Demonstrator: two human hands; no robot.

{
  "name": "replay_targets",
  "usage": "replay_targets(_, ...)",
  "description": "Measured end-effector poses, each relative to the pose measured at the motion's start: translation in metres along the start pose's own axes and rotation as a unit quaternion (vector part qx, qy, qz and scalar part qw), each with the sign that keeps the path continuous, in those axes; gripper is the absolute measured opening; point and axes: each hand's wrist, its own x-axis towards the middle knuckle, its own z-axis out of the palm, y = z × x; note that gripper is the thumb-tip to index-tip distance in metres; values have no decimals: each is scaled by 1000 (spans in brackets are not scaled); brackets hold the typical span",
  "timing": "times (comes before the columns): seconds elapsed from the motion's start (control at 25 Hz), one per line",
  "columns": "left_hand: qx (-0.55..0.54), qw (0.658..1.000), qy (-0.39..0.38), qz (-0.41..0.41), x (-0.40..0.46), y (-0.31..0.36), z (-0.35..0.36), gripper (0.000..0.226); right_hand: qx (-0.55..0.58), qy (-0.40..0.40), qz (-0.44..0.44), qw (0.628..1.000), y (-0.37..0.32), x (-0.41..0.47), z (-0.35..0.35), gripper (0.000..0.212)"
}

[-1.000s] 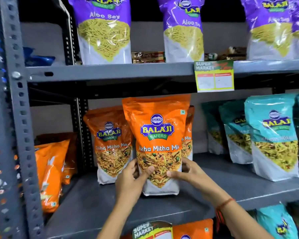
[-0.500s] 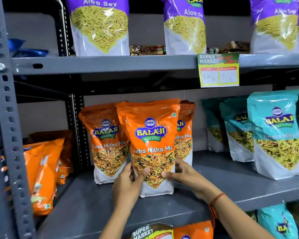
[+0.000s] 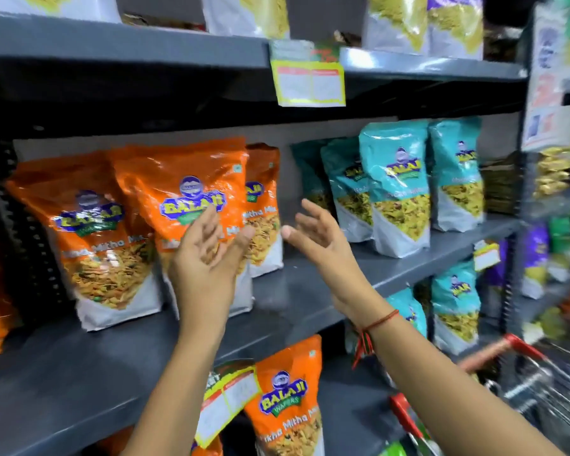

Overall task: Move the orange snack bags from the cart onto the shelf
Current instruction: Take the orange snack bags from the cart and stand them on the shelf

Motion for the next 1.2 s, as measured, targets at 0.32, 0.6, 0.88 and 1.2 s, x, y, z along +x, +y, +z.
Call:
replay_targets(0.32, -190, 939, -260, -121, -107, -26, 176, 54, -39, 232, -22, 972, -61, -121, -148, 51)
replay_targets(0.6, -149, 722, -566, -369, -349, -120, 327, 44, -139, 419, 170, 881, -21, -337, -325, 53)
replay_targets(0.88, 59, 513, -743, -425, -586, -234, 410, 94, -158, 701, 378, 584, 102, -586, -433, 44)
replay_targets(1.2, 130, 376, -877, -270, -747, -306, 476, 71, -154, 637, 545, 523, 207, -695, -510, 75)
